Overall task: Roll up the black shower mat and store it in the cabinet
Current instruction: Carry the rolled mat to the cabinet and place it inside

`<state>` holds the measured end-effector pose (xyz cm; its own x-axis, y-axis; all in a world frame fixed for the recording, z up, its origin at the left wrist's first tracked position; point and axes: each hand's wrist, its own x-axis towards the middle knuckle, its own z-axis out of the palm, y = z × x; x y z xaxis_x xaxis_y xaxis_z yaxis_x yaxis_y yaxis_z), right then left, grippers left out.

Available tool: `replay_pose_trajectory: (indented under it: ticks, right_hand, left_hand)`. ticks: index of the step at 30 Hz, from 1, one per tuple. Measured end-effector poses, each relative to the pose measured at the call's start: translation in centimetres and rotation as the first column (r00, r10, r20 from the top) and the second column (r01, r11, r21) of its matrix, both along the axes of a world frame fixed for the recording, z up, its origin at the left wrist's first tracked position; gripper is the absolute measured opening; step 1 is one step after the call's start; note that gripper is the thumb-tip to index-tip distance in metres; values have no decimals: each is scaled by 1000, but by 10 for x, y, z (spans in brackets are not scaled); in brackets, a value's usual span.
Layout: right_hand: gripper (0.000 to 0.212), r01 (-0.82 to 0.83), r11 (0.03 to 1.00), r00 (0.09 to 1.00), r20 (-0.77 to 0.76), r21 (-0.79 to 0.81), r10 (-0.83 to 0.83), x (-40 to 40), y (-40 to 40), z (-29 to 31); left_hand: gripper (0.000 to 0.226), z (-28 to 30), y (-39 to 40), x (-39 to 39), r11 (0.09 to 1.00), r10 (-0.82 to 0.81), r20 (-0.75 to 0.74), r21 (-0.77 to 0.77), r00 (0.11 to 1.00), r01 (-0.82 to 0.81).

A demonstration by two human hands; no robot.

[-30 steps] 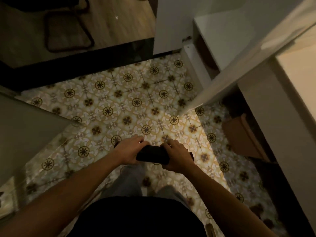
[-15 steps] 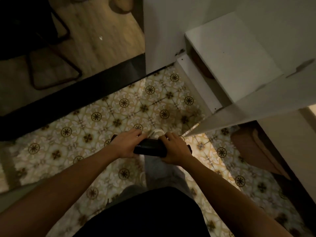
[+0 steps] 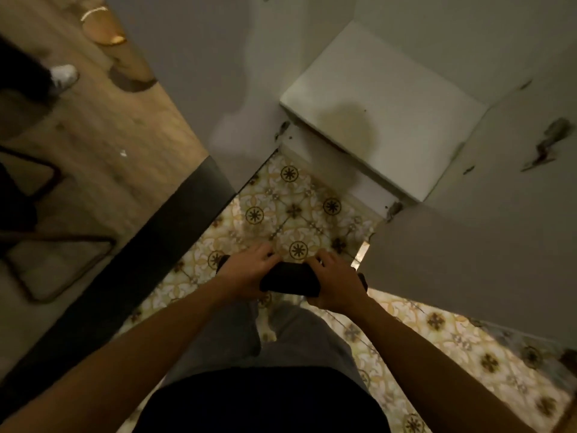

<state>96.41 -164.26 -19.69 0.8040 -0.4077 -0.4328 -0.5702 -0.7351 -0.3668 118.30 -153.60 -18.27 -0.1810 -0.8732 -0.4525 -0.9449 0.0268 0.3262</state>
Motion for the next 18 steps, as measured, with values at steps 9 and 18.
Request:
replay_pose_trajectory:
  ticks: [9,18]
  right_hand:
    - [71,270,962,962,-41,-26,-271,60,-82,-73]
    - [75,479,878,876,-52,-10,-479,110,-158,-225]
  left_hand:
    - [74,-91,-138,82,969,-245,-43,-1,968,246]
    - [73,-254,-265,137,900,-436,-33,-24,899,436]
